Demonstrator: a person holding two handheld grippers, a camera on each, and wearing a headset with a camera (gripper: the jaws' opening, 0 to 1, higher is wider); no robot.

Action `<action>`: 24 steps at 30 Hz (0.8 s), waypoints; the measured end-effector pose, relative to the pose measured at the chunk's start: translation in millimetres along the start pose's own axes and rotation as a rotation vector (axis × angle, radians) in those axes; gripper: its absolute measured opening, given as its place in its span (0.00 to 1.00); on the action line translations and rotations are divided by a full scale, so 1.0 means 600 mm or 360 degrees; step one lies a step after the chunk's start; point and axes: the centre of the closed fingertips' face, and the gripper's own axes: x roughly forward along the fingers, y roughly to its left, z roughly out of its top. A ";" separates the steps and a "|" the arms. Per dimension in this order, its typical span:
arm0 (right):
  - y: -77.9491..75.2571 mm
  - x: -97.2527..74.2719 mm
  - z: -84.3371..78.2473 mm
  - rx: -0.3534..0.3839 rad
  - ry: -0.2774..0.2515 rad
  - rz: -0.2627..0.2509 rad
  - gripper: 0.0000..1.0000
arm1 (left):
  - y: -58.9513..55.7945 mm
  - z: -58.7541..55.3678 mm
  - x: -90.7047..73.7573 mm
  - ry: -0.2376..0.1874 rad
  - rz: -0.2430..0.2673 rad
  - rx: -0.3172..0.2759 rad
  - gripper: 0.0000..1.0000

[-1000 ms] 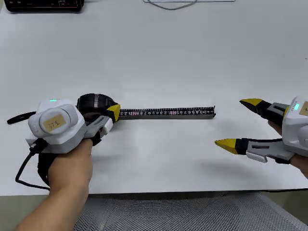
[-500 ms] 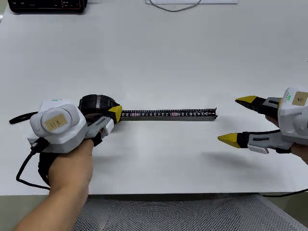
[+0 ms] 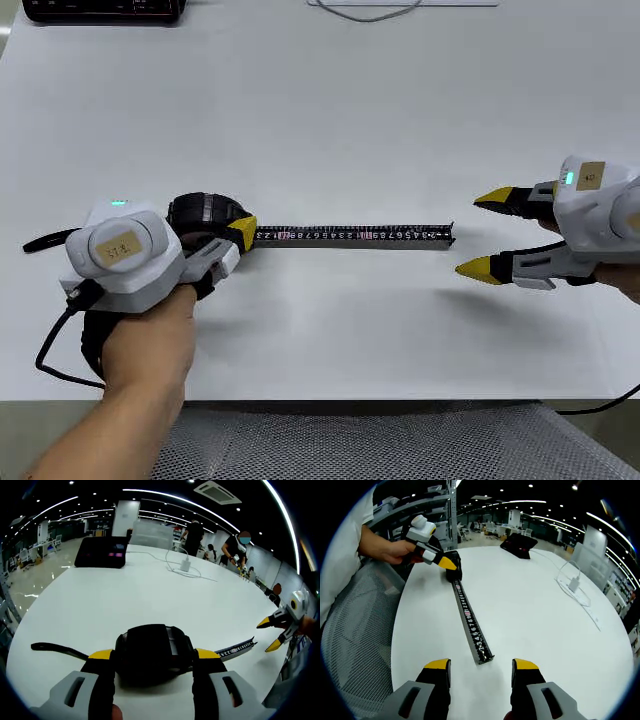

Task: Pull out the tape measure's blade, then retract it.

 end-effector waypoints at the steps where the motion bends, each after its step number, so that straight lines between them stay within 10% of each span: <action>1: -0.001 0.001 0.000 0.0003 -0.0001 0.0011 0.45 | 0.000 0.000 0.000 -0.0001 0.0000 0.0000 0.58; 24: 0.000 0.042 -0.016 -0.0188 0.0155 0.0157 0.27 | 0.001 -0.001 0.001 0.0015 -0.0006 -0.0002 0.58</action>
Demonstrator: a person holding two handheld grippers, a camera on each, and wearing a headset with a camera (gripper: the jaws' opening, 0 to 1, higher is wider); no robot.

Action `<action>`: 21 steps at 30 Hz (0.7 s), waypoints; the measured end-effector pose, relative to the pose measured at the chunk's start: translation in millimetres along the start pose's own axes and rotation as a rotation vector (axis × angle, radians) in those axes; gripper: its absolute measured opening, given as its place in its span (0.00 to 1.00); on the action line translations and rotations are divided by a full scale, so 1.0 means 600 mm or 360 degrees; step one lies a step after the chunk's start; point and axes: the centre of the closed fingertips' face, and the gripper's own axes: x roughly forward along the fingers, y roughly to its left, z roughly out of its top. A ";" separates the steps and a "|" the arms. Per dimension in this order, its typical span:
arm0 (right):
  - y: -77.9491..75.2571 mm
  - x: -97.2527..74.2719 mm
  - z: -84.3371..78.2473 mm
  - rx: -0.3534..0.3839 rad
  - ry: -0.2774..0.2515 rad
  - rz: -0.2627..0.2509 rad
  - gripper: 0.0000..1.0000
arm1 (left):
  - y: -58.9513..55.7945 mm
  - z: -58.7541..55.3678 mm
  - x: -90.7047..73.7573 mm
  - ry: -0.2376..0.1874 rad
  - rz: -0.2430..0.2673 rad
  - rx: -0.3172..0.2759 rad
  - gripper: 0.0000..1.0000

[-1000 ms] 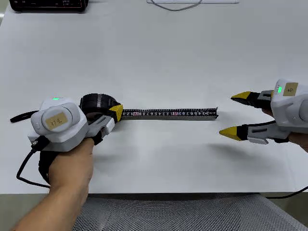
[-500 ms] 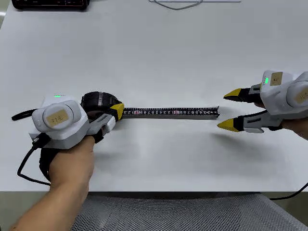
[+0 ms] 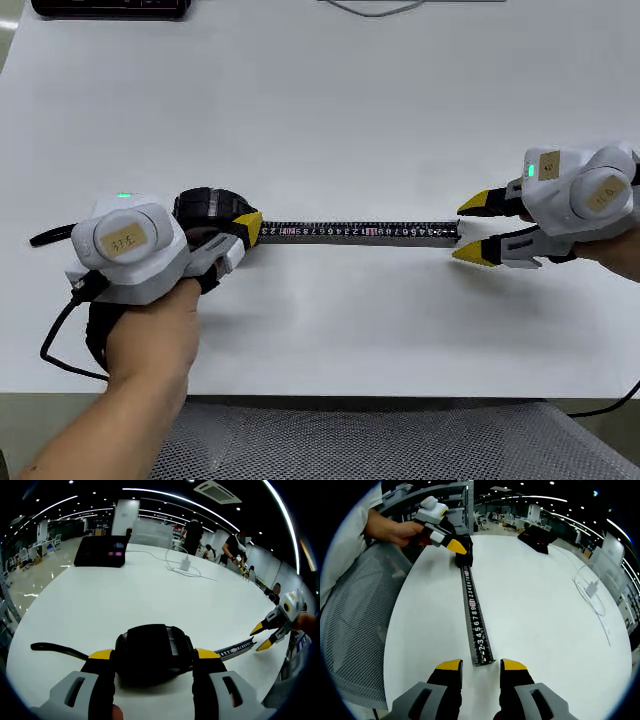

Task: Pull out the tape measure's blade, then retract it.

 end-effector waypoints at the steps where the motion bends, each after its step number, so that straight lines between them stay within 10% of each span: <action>1: 0.001 0.001 0.001 -0.0003 0.0001 0.0008 0.25 | 0.000 0.000 0.000 0.0001 0.0000 0.0001 0.58; 21: -0.007 0.012 -0.003 -0.0085 0.0062 0.0069 0.12 | -0.001 0.000 0.001 0.0011 -0.0001 0.0002 0.58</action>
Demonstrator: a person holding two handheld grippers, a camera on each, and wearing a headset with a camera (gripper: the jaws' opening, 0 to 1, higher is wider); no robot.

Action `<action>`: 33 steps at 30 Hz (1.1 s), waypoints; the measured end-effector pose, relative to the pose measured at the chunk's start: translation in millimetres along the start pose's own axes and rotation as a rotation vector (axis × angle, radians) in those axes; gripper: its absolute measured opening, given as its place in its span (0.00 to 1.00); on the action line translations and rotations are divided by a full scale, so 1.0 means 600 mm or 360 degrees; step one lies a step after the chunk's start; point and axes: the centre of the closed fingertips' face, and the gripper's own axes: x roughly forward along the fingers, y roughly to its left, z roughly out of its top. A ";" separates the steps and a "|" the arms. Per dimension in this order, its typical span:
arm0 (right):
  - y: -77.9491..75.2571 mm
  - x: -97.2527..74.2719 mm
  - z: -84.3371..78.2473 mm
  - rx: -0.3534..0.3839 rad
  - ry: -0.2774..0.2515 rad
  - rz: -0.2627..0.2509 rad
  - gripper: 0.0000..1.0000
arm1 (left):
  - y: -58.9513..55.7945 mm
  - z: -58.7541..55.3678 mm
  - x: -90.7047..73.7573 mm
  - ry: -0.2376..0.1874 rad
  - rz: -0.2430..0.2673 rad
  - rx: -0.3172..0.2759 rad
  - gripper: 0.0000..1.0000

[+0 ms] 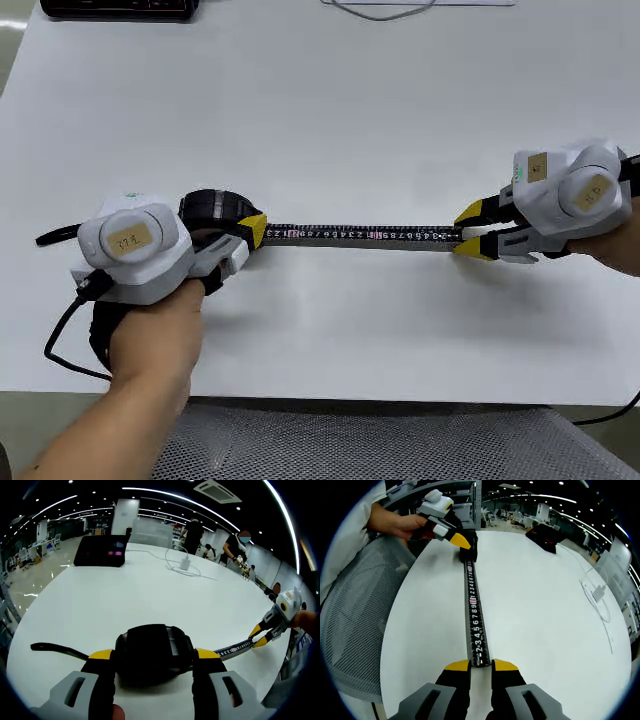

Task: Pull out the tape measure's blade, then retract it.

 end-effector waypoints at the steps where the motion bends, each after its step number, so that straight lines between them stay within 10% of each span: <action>1: 0.000 0.001 0.000 -0.0002 0.0006 0.0003 0.12 | 0.000 0.000 0.000 0.0000 0.0000 0.0000 0.58; 33: 0.001 0.006 0.005 -0.0092 0.0128 0.0079 0.10 | 0.003 -0.002 0.002 0.0032 -0.0003 0.0005 0.55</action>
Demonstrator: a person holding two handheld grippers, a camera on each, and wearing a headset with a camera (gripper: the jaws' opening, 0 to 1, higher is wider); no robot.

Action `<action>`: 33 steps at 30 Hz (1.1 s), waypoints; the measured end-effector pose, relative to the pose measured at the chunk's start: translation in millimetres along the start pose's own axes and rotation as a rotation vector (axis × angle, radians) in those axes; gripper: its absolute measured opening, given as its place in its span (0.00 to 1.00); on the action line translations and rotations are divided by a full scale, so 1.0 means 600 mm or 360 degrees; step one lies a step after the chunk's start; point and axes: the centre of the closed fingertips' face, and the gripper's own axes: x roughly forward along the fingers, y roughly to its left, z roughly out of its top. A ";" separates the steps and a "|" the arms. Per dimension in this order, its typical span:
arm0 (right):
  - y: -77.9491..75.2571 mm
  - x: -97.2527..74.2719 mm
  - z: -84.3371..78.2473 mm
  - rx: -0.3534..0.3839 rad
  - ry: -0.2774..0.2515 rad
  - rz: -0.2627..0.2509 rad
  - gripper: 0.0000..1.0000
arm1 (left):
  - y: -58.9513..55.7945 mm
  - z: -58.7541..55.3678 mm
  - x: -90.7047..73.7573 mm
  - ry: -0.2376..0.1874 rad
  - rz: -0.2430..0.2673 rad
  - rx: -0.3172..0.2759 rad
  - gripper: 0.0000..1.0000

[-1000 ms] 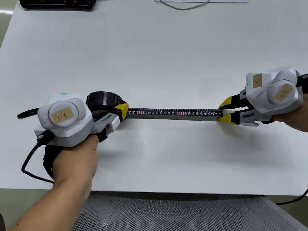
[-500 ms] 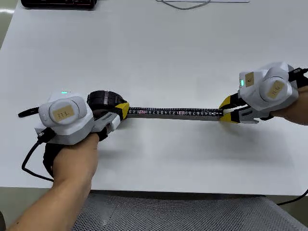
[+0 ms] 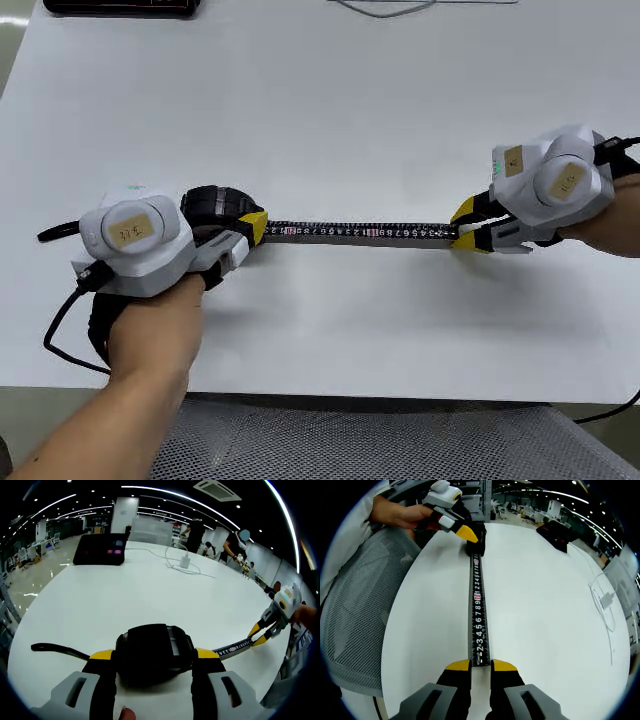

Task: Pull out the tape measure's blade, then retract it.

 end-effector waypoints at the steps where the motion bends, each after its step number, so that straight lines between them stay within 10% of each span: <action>1: -0.001 0.000 0.000 0.0001 -0.0001 -0.0003 0.10 | 0.000 0.000 0.000 0.0001 -0.0001 0.0001 0.55; 33: 0.004 0.023 0.043 0.0031 -0.0060 0.0033 0.10 | 0.000 0.000 -0.002 0.0000 -0.0020 -0.0041 0.55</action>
